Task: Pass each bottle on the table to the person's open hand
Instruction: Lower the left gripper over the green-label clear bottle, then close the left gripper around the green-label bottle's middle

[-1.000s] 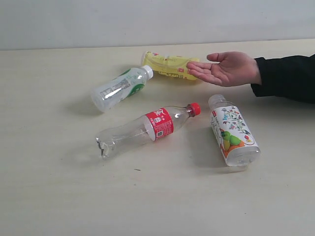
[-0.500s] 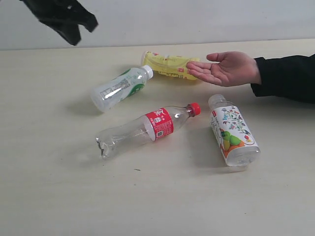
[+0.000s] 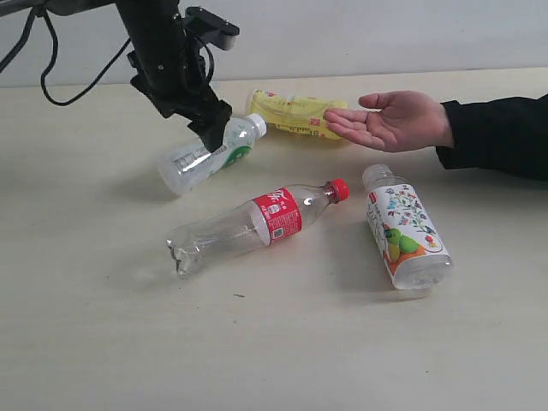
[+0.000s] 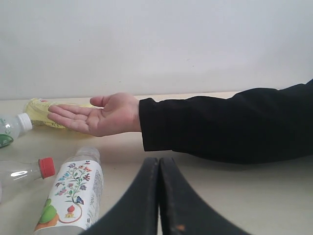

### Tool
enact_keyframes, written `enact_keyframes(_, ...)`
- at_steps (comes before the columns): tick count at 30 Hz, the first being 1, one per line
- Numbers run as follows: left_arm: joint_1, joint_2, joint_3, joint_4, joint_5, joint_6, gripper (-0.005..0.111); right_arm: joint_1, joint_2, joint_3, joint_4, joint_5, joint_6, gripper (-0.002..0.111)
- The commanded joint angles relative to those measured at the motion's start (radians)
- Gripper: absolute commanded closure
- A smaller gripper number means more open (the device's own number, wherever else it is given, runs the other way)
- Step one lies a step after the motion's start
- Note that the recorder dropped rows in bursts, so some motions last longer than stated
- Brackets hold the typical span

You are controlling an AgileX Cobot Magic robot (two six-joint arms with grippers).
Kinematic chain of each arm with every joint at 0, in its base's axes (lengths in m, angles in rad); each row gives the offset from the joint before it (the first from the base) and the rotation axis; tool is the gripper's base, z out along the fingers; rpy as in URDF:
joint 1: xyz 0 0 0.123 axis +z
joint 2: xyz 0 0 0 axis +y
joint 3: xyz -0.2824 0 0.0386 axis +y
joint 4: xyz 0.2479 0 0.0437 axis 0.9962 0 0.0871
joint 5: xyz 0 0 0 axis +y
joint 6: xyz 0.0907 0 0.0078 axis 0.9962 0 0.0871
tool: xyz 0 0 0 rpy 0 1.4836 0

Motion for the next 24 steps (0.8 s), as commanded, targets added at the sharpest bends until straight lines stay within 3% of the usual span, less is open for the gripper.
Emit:
enact_keyframes(1,-0.004,0.027,-0.009,-0.018,-0.039,0.070,0.017,0.003,-0.005,0.005,-0.007,-0.007,-0.005,0.108)
enact_keyframes(9,-0.004,0.072,-0.009,-0.018,-0.133,0.101,0.018,0.003,-0.005,0.005,-0.007,-0.007,-0.005,0.108)
enact_keyframes(24,-0.004,0.143,-0.009,-0.018,-0.151,0.115,0.018,0.003,-0.005,0.005,-0.007,-0.005,-0.006,0.108)
